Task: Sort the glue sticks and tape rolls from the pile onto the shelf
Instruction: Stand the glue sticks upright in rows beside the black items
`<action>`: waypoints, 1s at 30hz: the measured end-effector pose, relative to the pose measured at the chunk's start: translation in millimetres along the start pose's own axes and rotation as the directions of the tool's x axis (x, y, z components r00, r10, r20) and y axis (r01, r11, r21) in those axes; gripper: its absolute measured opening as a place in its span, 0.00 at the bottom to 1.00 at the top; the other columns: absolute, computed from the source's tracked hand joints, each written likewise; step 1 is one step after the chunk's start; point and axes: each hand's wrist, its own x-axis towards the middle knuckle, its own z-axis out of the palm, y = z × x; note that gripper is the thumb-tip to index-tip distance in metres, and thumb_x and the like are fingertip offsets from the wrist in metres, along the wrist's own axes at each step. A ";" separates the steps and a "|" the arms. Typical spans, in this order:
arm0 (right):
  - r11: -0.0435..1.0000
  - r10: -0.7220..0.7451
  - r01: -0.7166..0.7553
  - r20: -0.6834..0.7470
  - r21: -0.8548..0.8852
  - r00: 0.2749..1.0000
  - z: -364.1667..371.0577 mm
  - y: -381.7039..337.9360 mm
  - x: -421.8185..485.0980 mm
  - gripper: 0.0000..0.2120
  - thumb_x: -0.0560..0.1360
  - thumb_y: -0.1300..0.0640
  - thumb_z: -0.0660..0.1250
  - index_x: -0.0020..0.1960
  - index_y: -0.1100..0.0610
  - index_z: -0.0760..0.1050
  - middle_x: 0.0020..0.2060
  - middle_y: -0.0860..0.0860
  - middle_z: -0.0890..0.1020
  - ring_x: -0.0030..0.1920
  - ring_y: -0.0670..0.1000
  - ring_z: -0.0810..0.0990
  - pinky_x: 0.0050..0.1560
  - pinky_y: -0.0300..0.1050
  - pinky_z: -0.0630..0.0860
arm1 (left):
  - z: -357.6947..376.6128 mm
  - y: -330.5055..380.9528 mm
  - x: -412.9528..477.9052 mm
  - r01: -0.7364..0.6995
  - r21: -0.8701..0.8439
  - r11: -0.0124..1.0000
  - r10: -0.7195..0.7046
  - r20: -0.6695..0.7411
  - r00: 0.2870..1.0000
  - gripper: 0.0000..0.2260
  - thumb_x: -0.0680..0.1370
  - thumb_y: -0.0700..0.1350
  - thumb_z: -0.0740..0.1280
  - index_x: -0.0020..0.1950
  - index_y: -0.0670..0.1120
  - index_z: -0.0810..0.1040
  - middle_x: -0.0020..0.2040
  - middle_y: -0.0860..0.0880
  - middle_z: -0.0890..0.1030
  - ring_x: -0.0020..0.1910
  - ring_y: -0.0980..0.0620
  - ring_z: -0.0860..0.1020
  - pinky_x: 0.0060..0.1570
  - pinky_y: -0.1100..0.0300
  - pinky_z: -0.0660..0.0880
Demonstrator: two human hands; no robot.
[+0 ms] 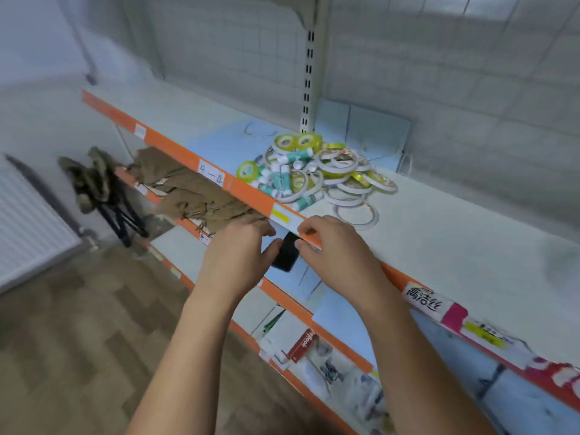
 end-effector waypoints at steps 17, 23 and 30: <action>0.993 0.102 -0.093 -0.149 0.067 0.984 33.9 -5.9 112.0 0.09 0.77 0.61 0.67 0.56 0.58 0.80 0.46 0.51 0.82 0.46 0.48 0.80 0.50 0.49 0.79 | 17.5 -76.6 101.6 -0.176 -0.135 0.975 0.185 0.061 0.981 0.08 0.79 0.45 0.66 0.56 0.50 0.81 0.53 0.53 0.79 0.53 0.50 0.77 0.49 0.50 0.76; 0.991 0.125 -0.116 -0.179 0.062 0.976 27.6 6.8 138.4 0.08 0.77 0.61 0.66 0.54 0.58 0.80 0.45 0.50 0.82 0.44 0.48 0.80 0.49 0.48 0.79 | 33.4 -75.5 140.7 -0.238 -0.125 0.963 0.250 0.096 0.963 0.15 0.75 0.41 0.68 0.61 0.48 0.79 0.59 0.51 0.79 0.59 0.48 0.75 0.54 0.51 0.74; 0.987 0.160 -0.155 -0.210 0.042 0.964 40.8 5.0 164.2 0.09 0.77 0.59 0.67 0.56 0.57 0.79 0.47 0.51 0.82 0.49 0.50 0.80 0.51 0.51 0.78 | 41.7 -91.7 170.6 -0.344 -0.146 0.928 0.367 0.192 0.910 0.13 0.75 0.48 0.71 0.60 0.55 0.80 0.56 0.57 0.79 0.58 0.50 0.73 0.55 0.51 0.70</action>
